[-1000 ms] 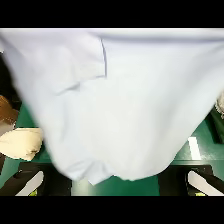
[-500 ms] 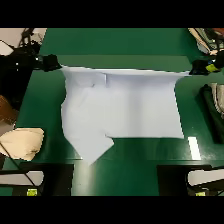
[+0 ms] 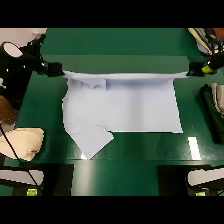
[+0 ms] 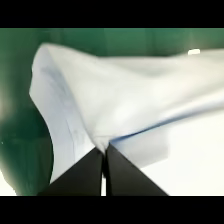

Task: Fold the shirts.

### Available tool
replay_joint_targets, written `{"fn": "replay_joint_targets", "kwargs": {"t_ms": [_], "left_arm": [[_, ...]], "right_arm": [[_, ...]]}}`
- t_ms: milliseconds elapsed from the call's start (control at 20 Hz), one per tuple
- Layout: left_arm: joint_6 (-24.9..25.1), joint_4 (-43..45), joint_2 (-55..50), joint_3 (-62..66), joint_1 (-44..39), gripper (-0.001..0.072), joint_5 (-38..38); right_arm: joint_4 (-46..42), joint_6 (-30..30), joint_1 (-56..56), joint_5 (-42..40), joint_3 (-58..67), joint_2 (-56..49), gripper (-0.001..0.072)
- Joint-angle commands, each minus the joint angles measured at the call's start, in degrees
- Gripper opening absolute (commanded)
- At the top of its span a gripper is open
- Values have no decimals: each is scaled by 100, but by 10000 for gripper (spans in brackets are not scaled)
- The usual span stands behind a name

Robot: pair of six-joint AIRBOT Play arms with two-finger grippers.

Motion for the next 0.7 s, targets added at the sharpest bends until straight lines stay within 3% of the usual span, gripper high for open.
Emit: {"fn": "replay_joint_targets", "kwargs": {"t_ms": [0, 300, 350, 400, 450, 650], "left_arm": [[-72, 203, 74, -710, -15, 21, 4], [-85, 55, 50, -1419, -15, 23, 378], [-136, 52, 52, -1416, -15, 87, 356], [-243, 52, 55, -1416, -15, 372, 321], [-339, 57, 61, -1414, 13, 538, 249], [-411, 256, 535, -1451, 184, 536, -457]], "right_arm": [[15, 7, 35, -675, -1261, 544, 16], [76, 9, 103, -1246, -2566, 894, 20], [83, 13, 103, -1246, -2636, 892, 29], [94, 13, 103, -1213, -2632, 892, 169], [160, 11, 103, -1167, -2603, 911, 321], [225, 7, -111, -807, -2527, 1316, 340]]}}
